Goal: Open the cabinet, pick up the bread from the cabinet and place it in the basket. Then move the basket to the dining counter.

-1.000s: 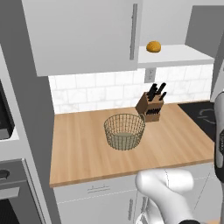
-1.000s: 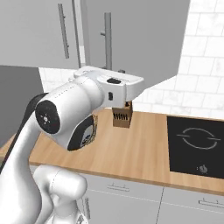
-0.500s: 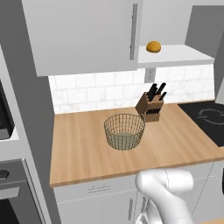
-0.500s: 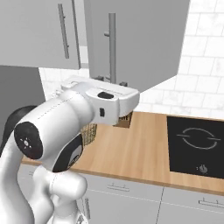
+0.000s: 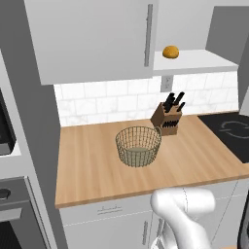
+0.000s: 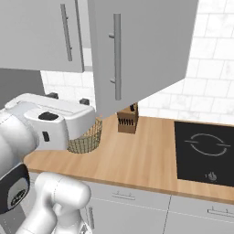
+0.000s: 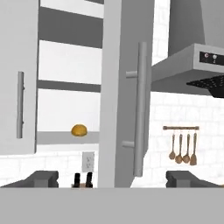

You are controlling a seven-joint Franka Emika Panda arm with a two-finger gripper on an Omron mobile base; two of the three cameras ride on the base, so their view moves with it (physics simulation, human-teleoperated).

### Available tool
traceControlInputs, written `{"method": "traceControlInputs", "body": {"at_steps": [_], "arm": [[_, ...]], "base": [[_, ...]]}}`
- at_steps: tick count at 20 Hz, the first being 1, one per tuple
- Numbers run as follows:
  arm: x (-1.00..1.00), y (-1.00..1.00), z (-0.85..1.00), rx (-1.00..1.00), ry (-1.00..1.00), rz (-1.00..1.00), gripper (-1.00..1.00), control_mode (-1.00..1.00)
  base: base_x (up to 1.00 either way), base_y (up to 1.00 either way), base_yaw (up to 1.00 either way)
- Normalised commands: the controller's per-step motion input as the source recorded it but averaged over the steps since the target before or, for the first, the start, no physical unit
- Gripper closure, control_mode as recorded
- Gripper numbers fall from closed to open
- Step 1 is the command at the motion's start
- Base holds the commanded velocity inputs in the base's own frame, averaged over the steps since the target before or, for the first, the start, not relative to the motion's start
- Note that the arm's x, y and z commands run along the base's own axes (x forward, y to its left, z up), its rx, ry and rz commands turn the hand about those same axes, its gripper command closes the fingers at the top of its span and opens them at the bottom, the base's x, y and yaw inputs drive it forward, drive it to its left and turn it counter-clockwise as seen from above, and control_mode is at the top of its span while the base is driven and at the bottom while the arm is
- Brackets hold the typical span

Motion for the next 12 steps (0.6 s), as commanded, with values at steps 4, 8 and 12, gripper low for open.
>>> {"method": "traceControlInputs", "body": {"at_steps": [4,8,12], "arm": [[0.08,1.00,0.13,-0.02,0.08,0.00,-1.00,-1.00],[0.21,0.80,0.16,0.00,0.08,-0.05,-1.00,-1.00],[0.39,0.18,0.01,0.00,0.00,-0.44,-1.00,-1.00]], "base": [[0.00,0.00,0.00],[0.00,0.00,0.00],[0.00,0.00,0.00]]}}
